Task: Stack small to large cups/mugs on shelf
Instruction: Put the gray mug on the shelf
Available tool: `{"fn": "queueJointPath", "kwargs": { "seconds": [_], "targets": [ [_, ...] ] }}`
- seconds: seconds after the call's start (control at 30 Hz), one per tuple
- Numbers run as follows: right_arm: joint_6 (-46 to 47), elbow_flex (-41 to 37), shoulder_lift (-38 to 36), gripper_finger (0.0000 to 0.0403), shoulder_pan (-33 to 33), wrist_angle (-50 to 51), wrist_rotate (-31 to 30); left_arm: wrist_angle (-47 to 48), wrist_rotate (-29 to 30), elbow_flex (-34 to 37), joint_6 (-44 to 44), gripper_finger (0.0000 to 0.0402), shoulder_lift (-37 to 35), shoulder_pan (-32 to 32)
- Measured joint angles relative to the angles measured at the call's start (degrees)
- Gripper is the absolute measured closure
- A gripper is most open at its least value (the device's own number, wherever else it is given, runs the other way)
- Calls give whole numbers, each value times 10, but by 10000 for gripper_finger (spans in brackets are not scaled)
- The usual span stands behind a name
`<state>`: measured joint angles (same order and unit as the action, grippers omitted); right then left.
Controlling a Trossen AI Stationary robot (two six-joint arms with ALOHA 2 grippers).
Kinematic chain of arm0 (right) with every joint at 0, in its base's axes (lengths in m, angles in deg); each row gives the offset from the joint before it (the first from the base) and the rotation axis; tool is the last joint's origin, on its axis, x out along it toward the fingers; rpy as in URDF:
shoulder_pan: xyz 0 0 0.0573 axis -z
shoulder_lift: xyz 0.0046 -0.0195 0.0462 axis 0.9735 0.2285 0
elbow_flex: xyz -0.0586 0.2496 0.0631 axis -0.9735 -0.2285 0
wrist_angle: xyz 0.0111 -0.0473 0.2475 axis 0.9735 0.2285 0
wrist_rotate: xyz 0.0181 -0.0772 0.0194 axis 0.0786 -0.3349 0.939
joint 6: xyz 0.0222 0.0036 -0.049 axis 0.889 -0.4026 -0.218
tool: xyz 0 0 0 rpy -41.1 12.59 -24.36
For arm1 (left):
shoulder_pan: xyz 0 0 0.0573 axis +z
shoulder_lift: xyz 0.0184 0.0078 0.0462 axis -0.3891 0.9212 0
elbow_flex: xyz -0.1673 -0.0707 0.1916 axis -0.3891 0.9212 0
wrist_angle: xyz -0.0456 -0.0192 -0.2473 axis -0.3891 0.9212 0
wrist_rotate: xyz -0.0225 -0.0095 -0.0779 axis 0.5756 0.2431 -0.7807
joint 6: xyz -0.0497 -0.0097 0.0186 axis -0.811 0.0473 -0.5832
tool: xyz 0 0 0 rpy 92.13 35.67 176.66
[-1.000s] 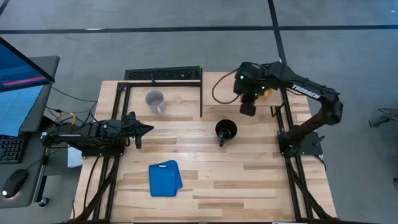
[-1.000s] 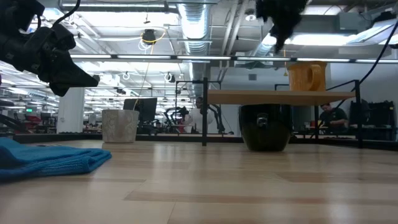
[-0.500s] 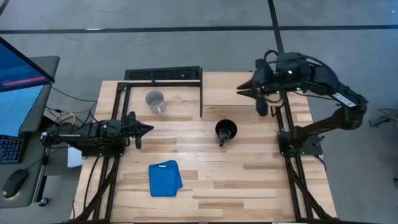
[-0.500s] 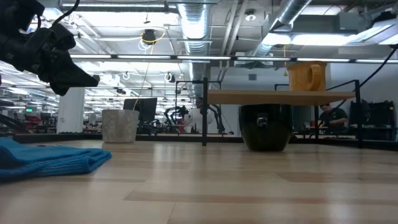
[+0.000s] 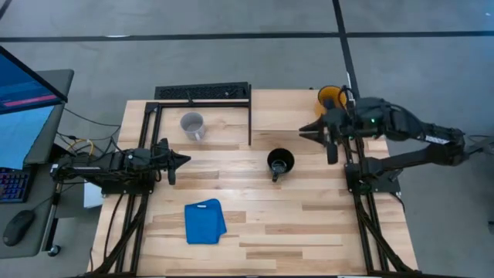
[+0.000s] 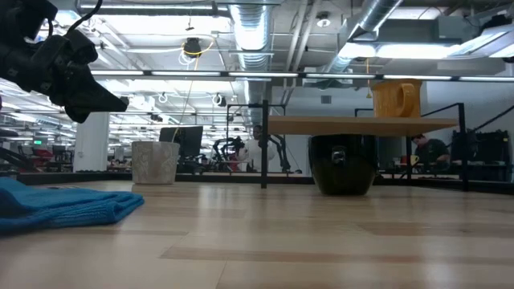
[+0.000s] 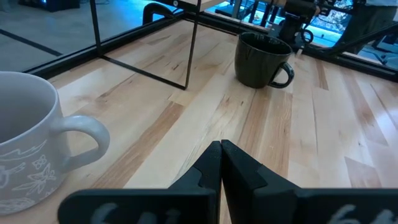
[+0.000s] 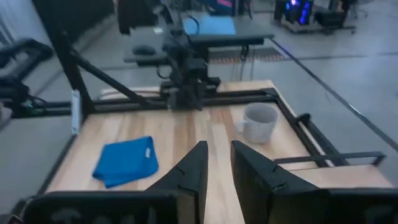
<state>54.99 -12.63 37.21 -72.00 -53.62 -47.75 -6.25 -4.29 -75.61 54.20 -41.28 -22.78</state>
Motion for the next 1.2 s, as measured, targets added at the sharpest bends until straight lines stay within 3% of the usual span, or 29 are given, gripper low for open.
{"fn": "queueJointPath", "kwargs": {
  "seconds": [0.57, 0.97, 1.2],
  "targets": [
    [98, -337, -213, 310, -44, -250, 0, -2, 4, 0, -5, 401, 0, 0],
    [120, -432, -322, 310, -89, -299, -2, -6, 22, 0, -15, 401, 0, 0],
    [121, -455, -351, 310, -90, -336, -2, -78, 22, 0, -31, 401, 0, 0]
  ]
}}
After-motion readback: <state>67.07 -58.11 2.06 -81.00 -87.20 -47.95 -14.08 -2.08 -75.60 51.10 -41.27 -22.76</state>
